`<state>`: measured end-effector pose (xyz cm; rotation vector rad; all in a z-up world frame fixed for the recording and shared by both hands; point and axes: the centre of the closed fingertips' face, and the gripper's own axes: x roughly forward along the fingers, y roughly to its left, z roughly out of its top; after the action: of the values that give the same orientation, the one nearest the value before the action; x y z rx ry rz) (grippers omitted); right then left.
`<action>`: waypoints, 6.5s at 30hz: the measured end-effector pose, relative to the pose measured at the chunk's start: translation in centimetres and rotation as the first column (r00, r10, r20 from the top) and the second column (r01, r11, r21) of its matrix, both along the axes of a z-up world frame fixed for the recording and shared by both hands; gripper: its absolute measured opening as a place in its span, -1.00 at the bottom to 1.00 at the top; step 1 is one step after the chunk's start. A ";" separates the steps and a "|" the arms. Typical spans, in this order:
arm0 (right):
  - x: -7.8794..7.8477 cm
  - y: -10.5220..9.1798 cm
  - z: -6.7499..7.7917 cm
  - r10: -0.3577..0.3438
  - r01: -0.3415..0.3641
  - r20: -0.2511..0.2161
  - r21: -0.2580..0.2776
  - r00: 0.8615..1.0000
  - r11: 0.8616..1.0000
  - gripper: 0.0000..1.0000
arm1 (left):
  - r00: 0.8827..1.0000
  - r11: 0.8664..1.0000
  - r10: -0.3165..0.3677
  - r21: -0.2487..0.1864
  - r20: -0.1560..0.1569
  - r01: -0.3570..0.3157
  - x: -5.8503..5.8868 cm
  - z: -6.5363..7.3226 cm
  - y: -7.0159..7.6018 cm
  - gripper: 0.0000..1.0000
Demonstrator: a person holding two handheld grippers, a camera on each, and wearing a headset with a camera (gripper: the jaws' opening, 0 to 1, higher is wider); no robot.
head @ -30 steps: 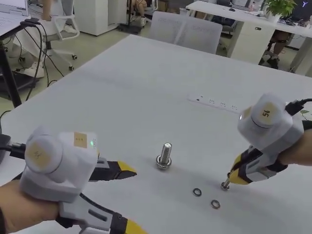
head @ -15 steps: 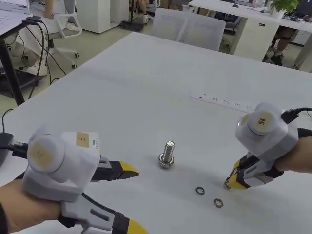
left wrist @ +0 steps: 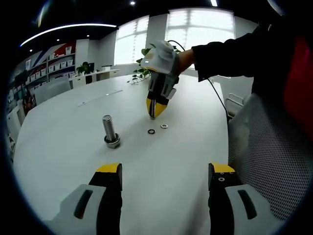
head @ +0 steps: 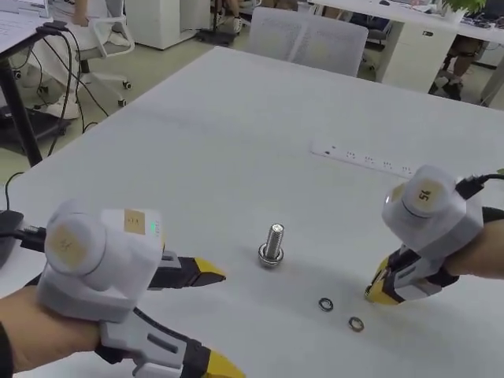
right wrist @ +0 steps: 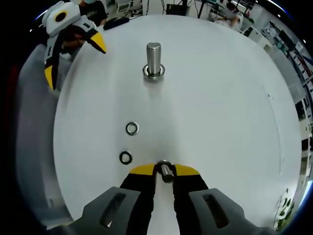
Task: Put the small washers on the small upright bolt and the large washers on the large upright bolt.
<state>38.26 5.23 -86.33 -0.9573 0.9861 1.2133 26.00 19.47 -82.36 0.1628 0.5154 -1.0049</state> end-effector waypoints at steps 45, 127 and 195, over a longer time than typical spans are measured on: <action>-1.6 -3.5 0.6 -0.067 0.067 0.012 -0.005 0.998 0.998 -0.61 | 1.000 1.000 -0.022 -0.001 0.006 0.022 -0.1 0.0 -0.5 0.42; -4.6 1.3 -1.3 0.037 -0.037 -0.027 -0.002 0.999 0.999 -0.70 | 1.000 1.000 -0.018 -0.006 0.018 0.018 -0.2 0.5 -0.4 0.40; -4.9 -1.5 -1.2 -0.024 0.023 -0.028 -0.020 0.999 1.000 -0.72 | 0.999 1.000 -0.030 -0.003 0.016 0.030 -0.2 0.4 -0.8 0.38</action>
<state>33.33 3.77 -87.56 -0.9442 1.0303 1.2021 25.84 18.68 -81.94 0.1759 0.4985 -1.0326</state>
